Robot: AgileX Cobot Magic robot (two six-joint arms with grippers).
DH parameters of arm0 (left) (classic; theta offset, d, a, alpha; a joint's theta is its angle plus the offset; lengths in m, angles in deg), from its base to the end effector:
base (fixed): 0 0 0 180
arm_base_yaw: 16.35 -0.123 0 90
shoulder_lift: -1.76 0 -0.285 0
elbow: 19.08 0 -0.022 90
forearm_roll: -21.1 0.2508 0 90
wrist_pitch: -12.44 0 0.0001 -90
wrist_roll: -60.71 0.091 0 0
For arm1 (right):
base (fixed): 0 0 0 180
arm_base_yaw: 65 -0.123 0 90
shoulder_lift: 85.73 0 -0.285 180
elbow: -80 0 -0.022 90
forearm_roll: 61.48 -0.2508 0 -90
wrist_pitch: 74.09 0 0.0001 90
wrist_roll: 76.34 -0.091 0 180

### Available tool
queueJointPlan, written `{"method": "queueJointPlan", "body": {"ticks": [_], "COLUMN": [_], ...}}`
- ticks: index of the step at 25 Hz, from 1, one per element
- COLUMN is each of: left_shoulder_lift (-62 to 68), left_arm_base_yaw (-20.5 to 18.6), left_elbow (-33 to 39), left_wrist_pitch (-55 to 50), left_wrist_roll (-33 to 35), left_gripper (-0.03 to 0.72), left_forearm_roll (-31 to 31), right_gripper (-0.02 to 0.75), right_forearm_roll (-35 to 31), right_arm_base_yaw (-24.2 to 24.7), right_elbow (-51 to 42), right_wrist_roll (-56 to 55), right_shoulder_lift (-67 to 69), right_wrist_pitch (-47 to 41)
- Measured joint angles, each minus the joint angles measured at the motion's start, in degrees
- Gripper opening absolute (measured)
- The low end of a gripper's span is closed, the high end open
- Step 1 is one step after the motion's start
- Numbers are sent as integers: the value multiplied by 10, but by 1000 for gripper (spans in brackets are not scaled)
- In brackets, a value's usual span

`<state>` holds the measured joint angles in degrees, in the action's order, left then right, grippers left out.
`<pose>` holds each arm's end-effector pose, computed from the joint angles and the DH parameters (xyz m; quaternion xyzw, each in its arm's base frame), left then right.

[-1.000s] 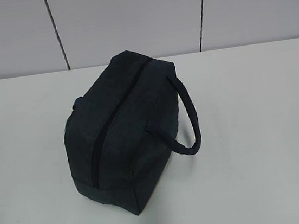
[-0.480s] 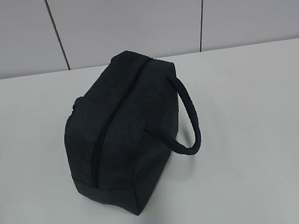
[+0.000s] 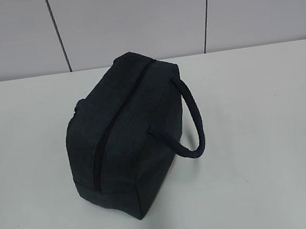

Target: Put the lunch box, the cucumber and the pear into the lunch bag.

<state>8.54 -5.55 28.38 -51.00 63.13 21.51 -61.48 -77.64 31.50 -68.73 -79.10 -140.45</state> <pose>-0.0115 0.0028 0.2787 0.0982 0.8501 -0.0342 0.5163 -0.0121 -0.0027 0.2697 -0.1534 0.8589 0.0214 0.4882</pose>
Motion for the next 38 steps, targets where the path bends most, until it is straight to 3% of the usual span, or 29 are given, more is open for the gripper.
{"method": "queueJointPlan", "body": {"ticks": [5,8,38], "left_shoulder_lift": [0,0,0], "left_arm_base_yaw": [-71,-89,-91], "left_elbow": [0,0,0], "left_wrist_pitch": [0,0,0], "left_wrist_roll": [0,0,0], "left_gripper": [279,263,256], "left_forearm_roll": [0,0,0], "right_gripper": [312,312,312], "right_forearm_roll": [0,0,0], "right_arm_base_yaw": [26,54,80], "right_elbow": [0,0,0], "right_wrist_roll": [0,0,0], "right_shoulder_lift": [0,0,0], "right_wrist_pitch": [0,0,0]}}
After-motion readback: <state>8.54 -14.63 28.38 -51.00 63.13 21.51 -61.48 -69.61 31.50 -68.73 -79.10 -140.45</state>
